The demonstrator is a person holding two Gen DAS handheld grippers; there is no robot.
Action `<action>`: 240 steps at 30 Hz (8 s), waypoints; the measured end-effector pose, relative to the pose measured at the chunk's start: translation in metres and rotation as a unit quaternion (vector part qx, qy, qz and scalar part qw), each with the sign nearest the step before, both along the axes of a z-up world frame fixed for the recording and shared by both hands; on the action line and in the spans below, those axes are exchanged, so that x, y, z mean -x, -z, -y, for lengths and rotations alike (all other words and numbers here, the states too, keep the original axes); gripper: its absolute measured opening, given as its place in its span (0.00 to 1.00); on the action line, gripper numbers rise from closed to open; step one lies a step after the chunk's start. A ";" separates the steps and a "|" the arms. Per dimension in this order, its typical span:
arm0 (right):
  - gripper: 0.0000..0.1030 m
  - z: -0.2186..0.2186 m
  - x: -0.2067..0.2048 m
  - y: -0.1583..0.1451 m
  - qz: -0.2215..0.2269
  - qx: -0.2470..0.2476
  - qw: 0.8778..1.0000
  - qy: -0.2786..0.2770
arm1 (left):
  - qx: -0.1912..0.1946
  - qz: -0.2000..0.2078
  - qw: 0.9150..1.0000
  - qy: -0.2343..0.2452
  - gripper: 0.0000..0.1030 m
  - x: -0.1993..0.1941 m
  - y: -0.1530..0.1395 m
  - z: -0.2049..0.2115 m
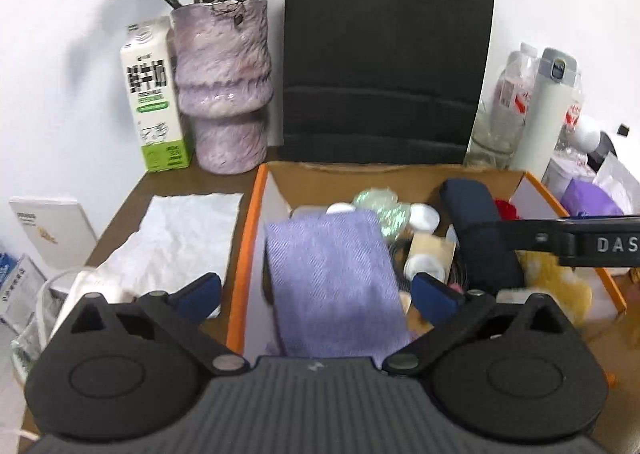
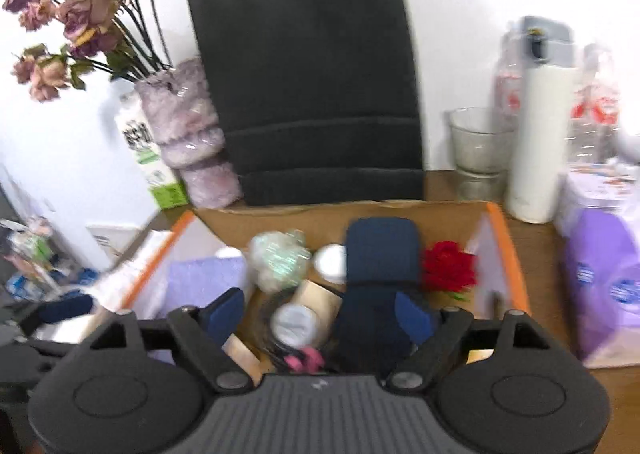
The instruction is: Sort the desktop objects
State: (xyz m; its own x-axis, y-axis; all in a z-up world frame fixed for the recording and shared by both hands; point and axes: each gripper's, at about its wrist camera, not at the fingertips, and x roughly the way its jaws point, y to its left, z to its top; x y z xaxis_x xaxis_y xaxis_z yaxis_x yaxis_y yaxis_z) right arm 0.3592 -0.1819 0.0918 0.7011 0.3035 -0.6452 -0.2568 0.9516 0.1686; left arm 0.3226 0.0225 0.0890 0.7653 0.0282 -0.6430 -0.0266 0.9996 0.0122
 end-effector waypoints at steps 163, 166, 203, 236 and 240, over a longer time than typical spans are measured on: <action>0.37 0.043 0.329 0.036 0.152 -0.005 0.988 0.013 | 0.140 0.210 0.967 0.042 0.05 0.293 -0.011 0.009; 0.37 0.045 0.336 0.018 0.167 -0.016 0.986 0.008 | 0.142 0.230 0.961 0.054 0.05 0.299 -0.022 0.007; 0.39 0.009 -0.121 0.028 -0.129 0.155 0.979 -0.034 | 0.041 -0.110 0.990 0.075 0.68 -0.159 -0.010 0.019; 0.96 0.048 0.211 -0.015 0.124 0.055 0.990 0.025 | 0.042 0.072 0.996 -0.014 1.00 0.196 -0.019 0.013; 0.96 0.048 0.273 0.010 0.170 0.047 0.984 0.015 | 0.046 0.129 0.990 -0.023 1.00 0.249 0.002 0.016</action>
State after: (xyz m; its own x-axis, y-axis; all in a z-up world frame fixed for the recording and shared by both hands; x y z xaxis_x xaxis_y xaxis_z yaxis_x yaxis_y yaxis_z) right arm 0.0864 -0.2295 0.0817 0.8886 0.2296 -0.3971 -0.2551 0.9668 -0.0118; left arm 0.0735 0.0067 0.0871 0.9037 0.0168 -0.4279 -0.0623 0.9937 -0.0927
